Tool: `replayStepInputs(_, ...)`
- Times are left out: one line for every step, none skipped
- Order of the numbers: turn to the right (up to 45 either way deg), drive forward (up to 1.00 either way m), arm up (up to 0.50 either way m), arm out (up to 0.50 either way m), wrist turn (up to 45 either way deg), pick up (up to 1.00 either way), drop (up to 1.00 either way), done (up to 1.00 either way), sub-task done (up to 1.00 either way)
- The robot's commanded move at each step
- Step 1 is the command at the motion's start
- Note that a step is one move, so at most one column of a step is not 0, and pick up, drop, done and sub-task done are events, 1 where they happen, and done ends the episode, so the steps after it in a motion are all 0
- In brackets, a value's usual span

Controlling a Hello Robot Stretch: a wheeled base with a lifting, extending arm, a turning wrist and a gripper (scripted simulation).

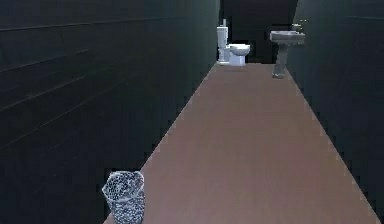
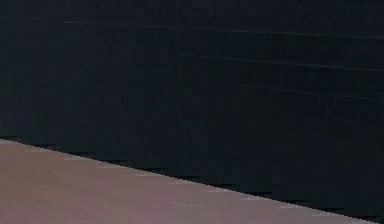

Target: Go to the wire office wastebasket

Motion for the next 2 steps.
replayStepInputs(0.0,0.30,0.00,0.00,0.0,0.00,0.00,0.00,0.00)
replayStepInputs(15.0,0.00,0.00,0.00,0.0,0.00,0.00,0.00,0.00)
